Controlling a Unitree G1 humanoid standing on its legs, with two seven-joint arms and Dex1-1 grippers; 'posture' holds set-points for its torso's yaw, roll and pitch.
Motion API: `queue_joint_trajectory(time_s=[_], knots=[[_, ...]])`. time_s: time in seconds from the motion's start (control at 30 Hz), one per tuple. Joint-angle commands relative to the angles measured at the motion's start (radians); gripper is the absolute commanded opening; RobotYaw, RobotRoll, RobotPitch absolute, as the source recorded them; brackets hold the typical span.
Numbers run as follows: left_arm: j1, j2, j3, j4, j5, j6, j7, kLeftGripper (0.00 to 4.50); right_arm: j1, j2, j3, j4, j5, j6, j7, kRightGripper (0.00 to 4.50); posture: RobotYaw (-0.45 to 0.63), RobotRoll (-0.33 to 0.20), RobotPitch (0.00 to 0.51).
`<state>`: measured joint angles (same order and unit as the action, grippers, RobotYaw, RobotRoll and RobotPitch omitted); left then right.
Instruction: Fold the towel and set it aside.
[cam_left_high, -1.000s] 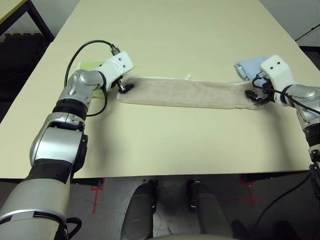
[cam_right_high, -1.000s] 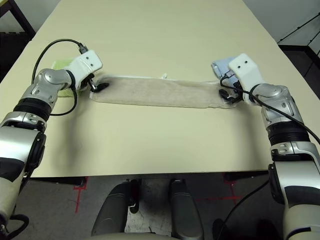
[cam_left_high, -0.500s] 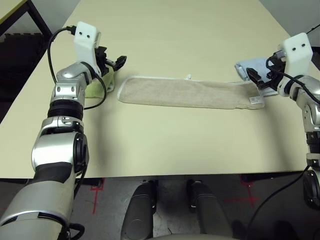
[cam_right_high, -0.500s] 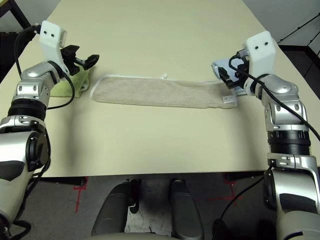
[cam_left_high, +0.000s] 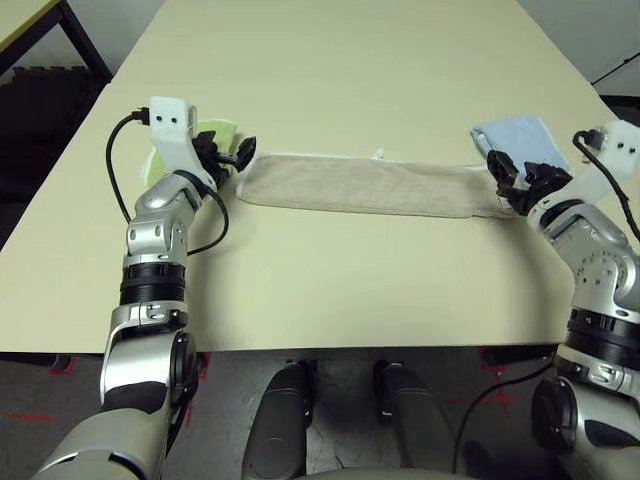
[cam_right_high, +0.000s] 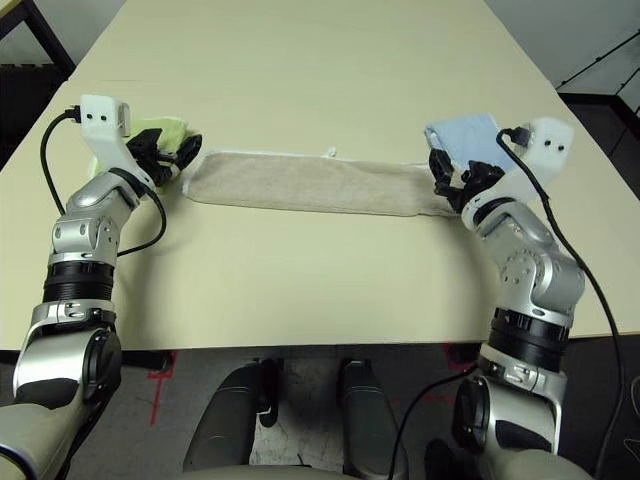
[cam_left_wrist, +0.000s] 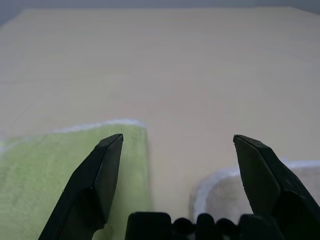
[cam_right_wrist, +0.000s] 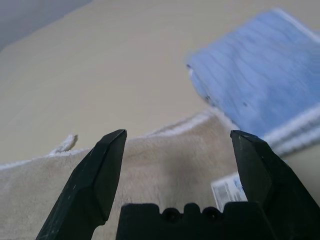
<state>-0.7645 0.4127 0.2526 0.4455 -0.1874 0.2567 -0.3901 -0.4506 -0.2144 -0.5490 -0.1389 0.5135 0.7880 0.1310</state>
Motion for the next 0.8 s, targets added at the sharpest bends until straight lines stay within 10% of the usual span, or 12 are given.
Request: queue_joint_trajectory(time_s=[0.03, 0.8], knots=[[0.024, 0.012, -0.004, -0.017, -0.002, -0.01, 0.003, 4.46, 0.05, 0.012, -0.034, -0.055, 0.055, 0.041, -0.042, 4.49, 0.03, 0.0, 0.199], [0.057, 0.027, -0.032, -0.076, -0.005, 0.037, 0.003, 4.46, 0.17, 0.072, -0.121, -0.095, 0.333, 0.097, -0.24, 4.49, 0.03, 0.0, 0.186]])
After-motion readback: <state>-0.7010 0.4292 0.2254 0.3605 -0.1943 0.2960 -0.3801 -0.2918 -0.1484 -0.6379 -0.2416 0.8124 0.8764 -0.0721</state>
